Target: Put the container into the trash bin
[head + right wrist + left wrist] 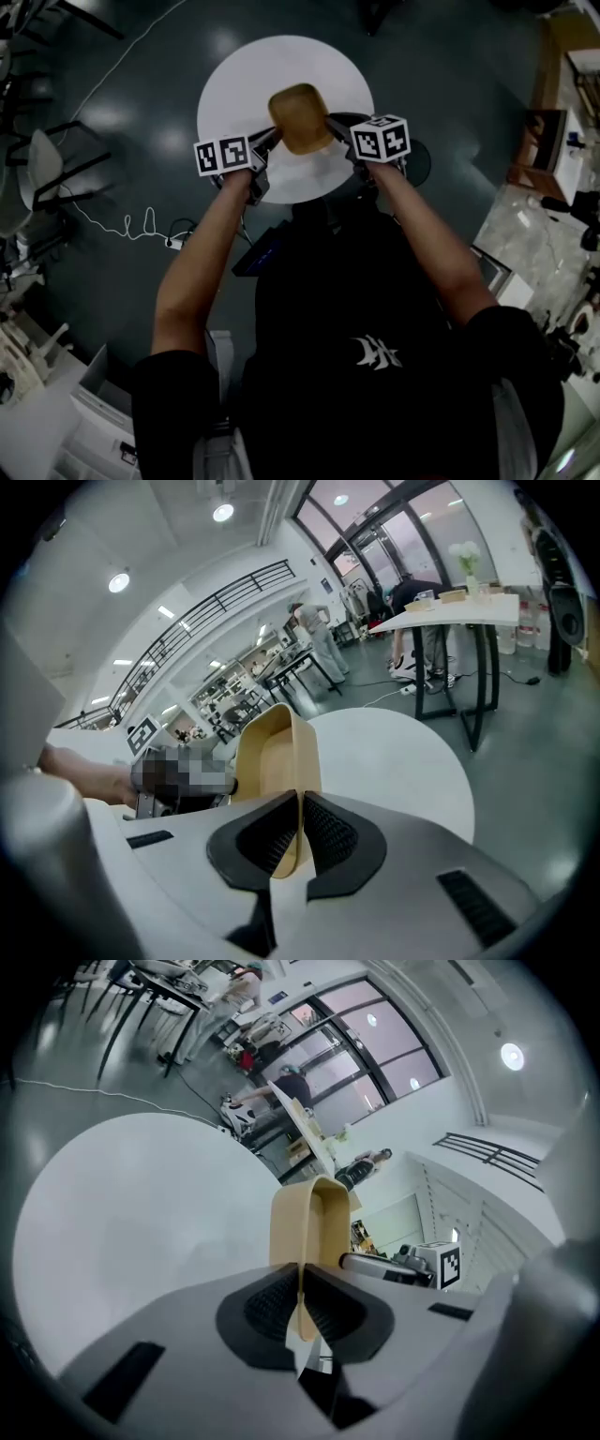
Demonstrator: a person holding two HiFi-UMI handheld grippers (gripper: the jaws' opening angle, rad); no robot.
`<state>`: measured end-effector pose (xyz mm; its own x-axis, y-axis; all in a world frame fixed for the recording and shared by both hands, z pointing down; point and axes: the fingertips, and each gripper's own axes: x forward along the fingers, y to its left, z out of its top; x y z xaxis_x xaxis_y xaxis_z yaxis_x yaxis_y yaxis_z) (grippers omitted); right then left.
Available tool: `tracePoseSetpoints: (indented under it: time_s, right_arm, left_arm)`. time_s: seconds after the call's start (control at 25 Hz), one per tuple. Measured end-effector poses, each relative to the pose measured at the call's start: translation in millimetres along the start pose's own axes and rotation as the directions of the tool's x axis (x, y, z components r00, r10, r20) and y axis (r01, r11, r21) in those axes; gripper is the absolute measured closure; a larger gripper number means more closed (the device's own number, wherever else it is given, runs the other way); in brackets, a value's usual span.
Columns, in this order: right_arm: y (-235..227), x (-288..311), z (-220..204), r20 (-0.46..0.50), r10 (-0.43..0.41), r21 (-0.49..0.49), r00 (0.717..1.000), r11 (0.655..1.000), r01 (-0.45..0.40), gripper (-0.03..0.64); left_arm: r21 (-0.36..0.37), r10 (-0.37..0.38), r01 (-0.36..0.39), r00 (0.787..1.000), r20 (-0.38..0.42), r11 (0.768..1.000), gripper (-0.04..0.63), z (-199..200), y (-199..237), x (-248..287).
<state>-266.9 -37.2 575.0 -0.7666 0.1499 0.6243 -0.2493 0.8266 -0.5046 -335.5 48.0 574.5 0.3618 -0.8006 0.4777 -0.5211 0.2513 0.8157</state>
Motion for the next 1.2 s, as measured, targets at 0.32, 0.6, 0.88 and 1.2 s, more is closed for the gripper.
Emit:
tracePoseSetpoints:
  time_s: [0.32, 0.6, 0.88, 1.2]
  right_arm:
    - [-46.9, -61.6, -5.3, 0.118, -0.101, 0.101, 0.988, 0.991, 0.09, 0.568]
    - [-105.8, -152.0, -37.2, 0.19, -0.163, 0.154, 0.968, 0.979, 0.134, 0.568]
    - [-137.9, -220.2, -66.0, 0.224, -0.202, 0.184, 0.954, 0.969, 0.162, 0.568]
    - [-205.3, -314.1, -106.1, 0.267, -0.274, 0.236, 0.924, 0.948, 0.213, 0.568]
  left_arm:
    - [0.085, -0.039, 0.05, 0.992, -0.118, 0.995, 0.572, -2.1, -47.2, 59.9]
    - [0.134, -0.051, 0.077, 0.98, -0.19, 0.988, 0.572, -48.2, -120.1, 130.9]
    - [0.155, -0.069, 0.108, 0.969, -0.238, 0.982, 0.572, -86.8, -170.8, 176.6]
    - [0.201, -0.087, 0.157, 0.944, -0.317, 0.967, 0.572, -135.9, -243.9, 261.5]
